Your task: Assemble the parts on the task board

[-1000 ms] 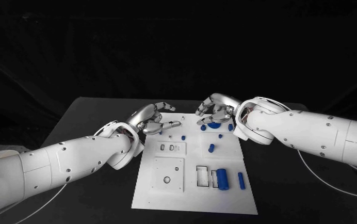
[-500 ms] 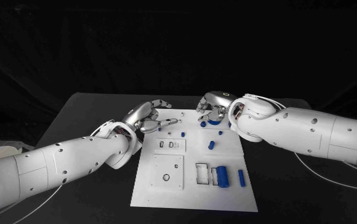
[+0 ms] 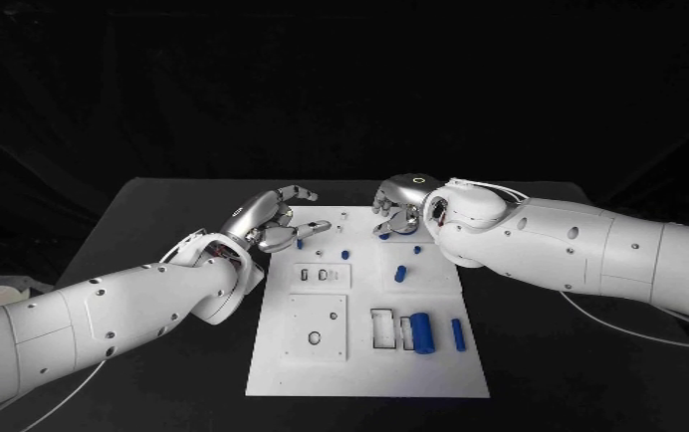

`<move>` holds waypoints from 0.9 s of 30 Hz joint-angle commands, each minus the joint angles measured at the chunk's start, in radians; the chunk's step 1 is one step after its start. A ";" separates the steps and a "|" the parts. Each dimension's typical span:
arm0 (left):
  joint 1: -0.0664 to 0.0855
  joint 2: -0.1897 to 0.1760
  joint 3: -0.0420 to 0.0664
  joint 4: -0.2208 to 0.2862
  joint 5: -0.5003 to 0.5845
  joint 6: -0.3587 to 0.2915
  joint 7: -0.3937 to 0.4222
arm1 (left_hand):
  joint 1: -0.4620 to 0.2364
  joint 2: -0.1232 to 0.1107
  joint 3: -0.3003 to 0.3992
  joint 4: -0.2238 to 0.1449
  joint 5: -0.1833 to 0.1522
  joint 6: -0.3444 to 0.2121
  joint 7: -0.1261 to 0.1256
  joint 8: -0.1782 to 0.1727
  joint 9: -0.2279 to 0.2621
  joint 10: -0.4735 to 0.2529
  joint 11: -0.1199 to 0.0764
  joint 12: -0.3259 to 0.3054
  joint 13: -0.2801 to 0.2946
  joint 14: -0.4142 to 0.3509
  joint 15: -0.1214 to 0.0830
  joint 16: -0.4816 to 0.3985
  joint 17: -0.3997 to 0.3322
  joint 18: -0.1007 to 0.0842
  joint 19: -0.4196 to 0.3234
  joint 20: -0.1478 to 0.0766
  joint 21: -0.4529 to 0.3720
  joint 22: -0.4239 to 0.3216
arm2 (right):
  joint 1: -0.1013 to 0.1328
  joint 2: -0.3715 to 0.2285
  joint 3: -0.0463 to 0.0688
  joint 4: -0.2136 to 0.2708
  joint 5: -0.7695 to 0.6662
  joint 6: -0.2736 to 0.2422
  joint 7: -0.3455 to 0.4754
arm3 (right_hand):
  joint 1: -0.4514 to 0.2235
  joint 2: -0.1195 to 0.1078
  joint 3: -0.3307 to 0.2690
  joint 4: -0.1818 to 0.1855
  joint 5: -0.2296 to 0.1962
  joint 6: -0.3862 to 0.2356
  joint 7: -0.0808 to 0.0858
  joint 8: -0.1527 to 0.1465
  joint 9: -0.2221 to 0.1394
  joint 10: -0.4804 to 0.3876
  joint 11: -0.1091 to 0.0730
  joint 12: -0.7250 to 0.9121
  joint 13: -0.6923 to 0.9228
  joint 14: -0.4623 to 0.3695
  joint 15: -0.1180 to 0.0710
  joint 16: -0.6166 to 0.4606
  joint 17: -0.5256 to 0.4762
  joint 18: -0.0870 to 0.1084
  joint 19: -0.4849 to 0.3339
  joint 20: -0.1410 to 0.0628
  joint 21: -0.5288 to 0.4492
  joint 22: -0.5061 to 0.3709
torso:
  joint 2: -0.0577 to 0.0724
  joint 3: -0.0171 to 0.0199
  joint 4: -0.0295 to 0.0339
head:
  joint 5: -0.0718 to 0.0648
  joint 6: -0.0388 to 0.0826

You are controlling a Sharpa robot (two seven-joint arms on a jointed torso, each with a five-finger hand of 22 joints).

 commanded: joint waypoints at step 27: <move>0.001 -0.002 0.001 -0.001 0.007 -0.022 0.012 | 0.013 0.018 0.003 0.000 -0.001 0.023 0.013 -0.011 0.000 0.104 0.012 0.003 0.263 0.104 0.013 0.003 0.263 -0.007 0.105 0.015 0.002 0.263 | -0.023 0.033 0.001 -0.042 -0.045 0.118 -0.075 | 0.057 0.020 0.054 -0.053 -0.005 -0.015 -0.032 -0.020 -0.025 -0.021 -0.017 -0.054 0.001 0.108 -0.030 0.004 0.263 -0.007 0.105 -0.028 0.004 0.263 | -0.002 0.0000 0.0007 | 0.013 -0.017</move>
